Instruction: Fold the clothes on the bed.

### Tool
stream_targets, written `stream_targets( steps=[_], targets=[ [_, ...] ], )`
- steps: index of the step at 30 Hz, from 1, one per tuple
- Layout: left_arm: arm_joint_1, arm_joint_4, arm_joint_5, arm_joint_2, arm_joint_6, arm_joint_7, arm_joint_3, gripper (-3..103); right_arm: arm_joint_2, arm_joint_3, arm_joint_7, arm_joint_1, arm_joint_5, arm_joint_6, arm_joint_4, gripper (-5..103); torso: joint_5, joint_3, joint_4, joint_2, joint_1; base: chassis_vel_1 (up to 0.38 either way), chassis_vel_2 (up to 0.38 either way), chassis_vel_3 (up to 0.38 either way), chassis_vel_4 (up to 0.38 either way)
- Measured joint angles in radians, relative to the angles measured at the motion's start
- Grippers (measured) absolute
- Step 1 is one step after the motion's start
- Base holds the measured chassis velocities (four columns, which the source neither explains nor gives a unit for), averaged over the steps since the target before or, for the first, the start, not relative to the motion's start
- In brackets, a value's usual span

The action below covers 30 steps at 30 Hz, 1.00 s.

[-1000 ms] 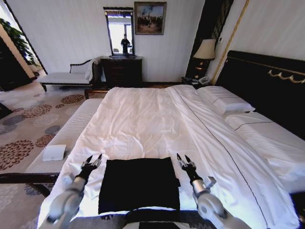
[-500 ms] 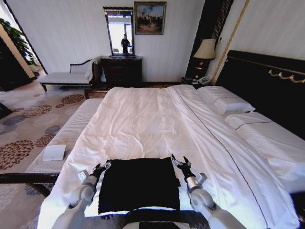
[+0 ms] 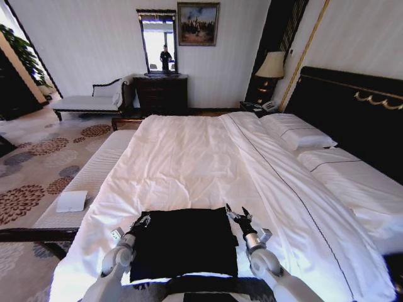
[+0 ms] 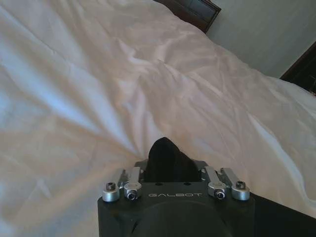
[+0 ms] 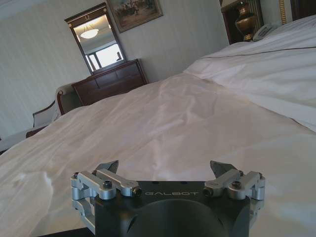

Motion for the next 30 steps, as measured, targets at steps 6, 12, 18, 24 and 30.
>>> stream_targets(
  steps=[6, 12, 18, 24, 30],
  targets=[
    [0.0, -0.002, -0.009, 0.002, -0.005, -0.001, -0.008, 24, 0.004, 0.004, 0.006, -0.005, -0.005, 0.002, -0.006, 100, 0.0, 0.0, 0.0, 0.0, 0.0, 0.0, 0.0, 0.0, 0.0],
    [0.0, -0.007, -0.024, 0.009, -0.006, -0.002, -0.022, 3, 0.007, 0.005, 0.005, 0.015, -0.003, 0.002, -0.038, 100, 0.0, 0.0, -0.0001, 0.0, 0.0, 0.0, 0.0, 0.0, 0.0],
    [0.008, -0.009, -0.042, 0.018, -0.007, -0.001, -0.038, 1, 0.007, 0.003, -0.082, 0.072, 0.11, -0.02, -0.112, 100, 0.0, 0.0, -0.0001, 0.0, 0.0, 0.0, 0.0, 0.0, 0.0],
    [0.012, -0.003, -0.048, 0.019, -0.015, 0.006, -0.051, 1, 0.007, 0.003, -0.258, 0.136, 0.23, -0.063, -0.205, 100, -0.0001, 0.0, -0.0001, 0.0, 0.0, 0.0, 0.0, 0.0, 0.0],
    [0.012, 0.001, -0.054, 0.021, -0.018, 0.009, -0.055, 1, 0.019, 0.002, -0.358, 0.161, 0.282, -0.093, -0.252, 100, 0.0001, 0.0, 0.0, 0.0, 0.0, 0.0, 0.0, 0.0, 0.0]
  ],
)
